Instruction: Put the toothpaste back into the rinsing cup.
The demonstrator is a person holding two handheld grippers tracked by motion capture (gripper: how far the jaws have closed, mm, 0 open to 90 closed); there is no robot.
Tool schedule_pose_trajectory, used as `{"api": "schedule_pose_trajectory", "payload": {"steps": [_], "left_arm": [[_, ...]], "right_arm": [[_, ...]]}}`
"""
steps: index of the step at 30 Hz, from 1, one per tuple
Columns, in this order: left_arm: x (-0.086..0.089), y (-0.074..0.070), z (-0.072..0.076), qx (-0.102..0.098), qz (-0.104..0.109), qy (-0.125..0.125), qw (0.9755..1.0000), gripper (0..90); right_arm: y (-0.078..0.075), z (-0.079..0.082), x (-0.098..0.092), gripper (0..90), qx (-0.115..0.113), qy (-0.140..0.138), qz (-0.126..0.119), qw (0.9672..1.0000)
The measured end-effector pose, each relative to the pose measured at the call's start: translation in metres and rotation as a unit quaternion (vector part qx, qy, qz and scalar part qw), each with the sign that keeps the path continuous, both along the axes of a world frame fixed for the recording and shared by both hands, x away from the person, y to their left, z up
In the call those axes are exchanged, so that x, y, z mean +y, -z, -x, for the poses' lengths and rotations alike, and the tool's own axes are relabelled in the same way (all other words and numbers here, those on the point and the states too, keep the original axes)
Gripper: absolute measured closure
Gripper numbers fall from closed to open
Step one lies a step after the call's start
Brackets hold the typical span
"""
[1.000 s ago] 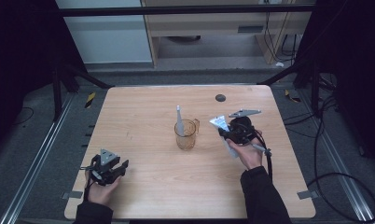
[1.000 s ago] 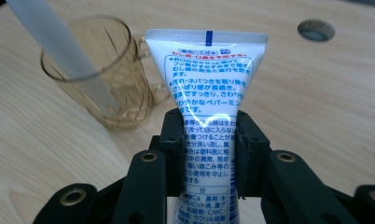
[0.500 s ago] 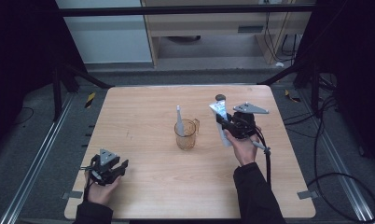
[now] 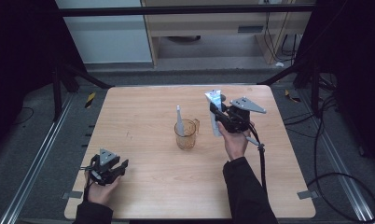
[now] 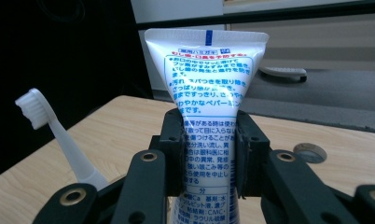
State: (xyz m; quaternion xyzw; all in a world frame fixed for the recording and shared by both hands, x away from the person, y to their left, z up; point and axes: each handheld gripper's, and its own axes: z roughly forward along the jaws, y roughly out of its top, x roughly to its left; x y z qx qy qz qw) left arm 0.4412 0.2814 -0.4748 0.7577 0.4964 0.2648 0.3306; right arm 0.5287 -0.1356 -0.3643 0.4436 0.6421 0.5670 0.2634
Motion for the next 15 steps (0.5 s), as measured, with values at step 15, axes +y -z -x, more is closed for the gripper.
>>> {"api": "schedule_pose_trajectory", "payload": {"steps": [15], "left_arm": [[0.001,0.000,0.000,-0.003,0.002,-0.001,1.0000,59.5]], "right_arm": [[-0.006,-0.009,0.021,69.2,-0.035,0.008,-0.024,0.9990]]}}
